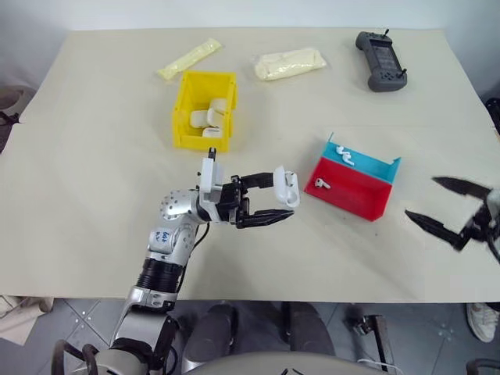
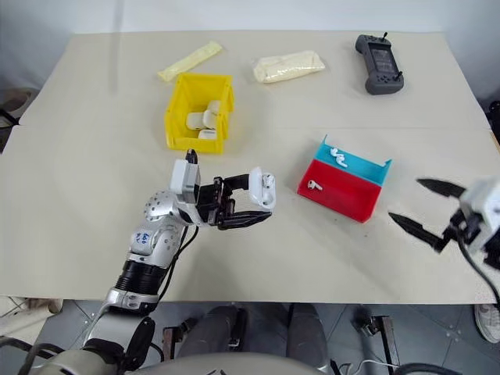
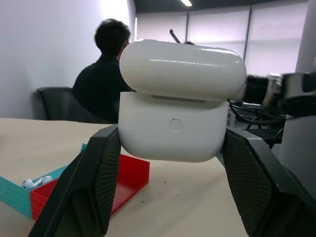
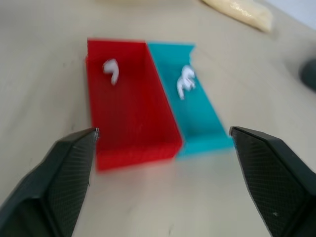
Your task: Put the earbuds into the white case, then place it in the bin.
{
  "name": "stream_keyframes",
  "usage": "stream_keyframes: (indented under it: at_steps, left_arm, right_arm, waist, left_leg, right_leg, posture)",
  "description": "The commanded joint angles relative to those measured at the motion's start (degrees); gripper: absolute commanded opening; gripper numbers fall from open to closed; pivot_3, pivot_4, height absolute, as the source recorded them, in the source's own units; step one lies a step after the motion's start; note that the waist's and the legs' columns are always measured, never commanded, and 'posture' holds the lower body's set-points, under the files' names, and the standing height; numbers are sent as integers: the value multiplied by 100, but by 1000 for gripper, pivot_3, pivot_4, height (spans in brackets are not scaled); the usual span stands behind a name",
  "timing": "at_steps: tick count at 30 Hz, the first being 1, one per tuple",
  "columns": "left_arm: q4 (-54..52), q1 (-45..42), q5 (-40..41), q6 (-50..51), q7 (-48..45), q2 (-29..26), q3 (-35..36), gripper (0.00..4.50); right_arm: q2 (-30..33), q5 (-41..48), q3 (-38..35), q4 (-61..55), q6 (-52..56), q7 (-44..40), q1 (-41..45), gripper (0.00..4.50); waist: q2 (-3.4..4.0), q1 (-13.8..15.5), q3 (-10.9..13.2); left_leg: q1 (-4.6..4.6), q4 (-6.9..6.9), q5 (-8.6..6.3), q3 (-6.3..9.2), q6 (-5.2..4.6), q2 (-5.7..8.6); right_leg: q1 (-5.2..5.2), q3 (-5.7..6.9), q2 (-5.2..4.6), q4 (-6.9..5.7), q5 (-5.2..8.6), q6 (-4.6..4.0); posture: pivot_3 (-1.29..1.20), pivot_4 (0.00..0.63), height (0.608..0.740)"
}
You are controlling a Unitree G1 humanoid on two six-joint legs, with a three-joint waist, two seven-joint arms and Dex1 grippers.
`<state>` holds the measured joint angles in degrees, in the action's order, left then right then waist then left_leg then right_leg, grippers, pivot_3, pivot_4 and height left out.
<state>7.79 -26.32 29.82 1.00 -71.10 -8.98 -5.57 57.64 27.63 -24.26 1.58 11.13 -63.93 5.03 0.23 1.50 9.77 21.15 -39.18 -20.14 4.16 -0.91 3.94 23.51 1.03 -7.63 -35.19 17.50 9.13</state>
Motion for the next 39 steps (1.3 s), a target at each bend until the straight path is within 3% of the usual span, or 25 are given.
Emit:
stream_keyframes:
  at_steps: [1, 5, 9, 17, 22, 28, 31, 36, 39]
  left_arm:
    - [-75, 7, -14, -163, 52, 51, 7, 2749]
    - [-116, 66, -60, -258, 182, 126, -4, 2749]
    - [-244, 187, -93, -301, 323, 184, -17, 2749]
    - [-450, 409, -106, -352, 531, 177, -58, 2749]
    - [-463, 410, -110, -390, 615, 200, -71, 2749]
    - [-454, 446, -127, -462, 681, 249, -99, 2749]
    - [-468, 485, -125, -483, 690, 250, -115, 2749]
    - [-470, 496, -116, -487, 700, 234, -122, 2749]
    - [-466, 495, -111, -493, 705, 225, -117, 2749]
  right_arm:
    - [484, -247, 1047, 116, 1628, 180, 1326, 4459]
    - [345, -1093, 2745, 761, 3136, 153, 3625, 4459]
    - [-242, -1775, 3673, 1812, 3434, 151, 5071, 4459]
    - [-1042, -3189, 5070, 3812, 2670, -317, 6300, 4459]
    - [-1578, -3675, 5203, 5028, 2186, -216, 6881, 4459]
    - [-1900, -4021, 5250, 5602, 1933, -492, 7042, 4459]
    - [-1991, -4145, 5227, 5716, 1845, -528, 7020, 3904]
    - [-2129, -4230, 5130, 5879, 1832, -498, 7041, 2298]
    - [-2191, -4275, 5085, 5952, 1830, -461, 7067, 2298]
  waist:
    - [0, -3, 0]
    - [0, -20, 0]
    - [-1, -8, 1]
    - [-2, -41, 2]
    - [-2, -73, 1]
    - [-1, -169, 1]
    - [-1, -183, 1]
    - [0, -186, 1]
    - [0, -180, 0]
  left_leg:
    - [1, 0, 0, 3, 0, 0]
    - [7, -2, 0, 1, 0, 1]
    - [19, 6, -1, 2, 2, 1]
    - [34, 1, -1, 10, -6, 34]
    - [34, -4, 0, 9, -4, 28]
    - [34, -2, 0, 12, -4, 28]
    - [34, -1, 0, 11, -4, 28]
    - [34, -1, 0, 10, -4, 28]
    - [34, -3, 0, 10, -4, 28]
  right_leg:
    - [-1, 2, -1, 3, 0, 0]
    - [4, 1, -5, 10, -2, -2]
    - [19, 4, -4, 12, -2, -2]
    - [27, 16, -33, -18, -4, 0]
    - [32, 18, -28, -33, -4, 0]
    - [35, 20, -28, -36, -4, 0]
    - [37, 19, -28, -36, -4, 0]
    - [39, 18, -27, -40, -4, 0]
    - [39, 18, -27, -42, -4, 0]
  posture:
    - [0, 150, 740]
    - [0, 150, 740]
    - [0, 150, 740]
    - [0, 150, 740]
    - [0, 150, 740]
    - [0, 150, 740]
    - [0, 150, 740]
    - [0, 150, 740]
    - [0, 150, 740]
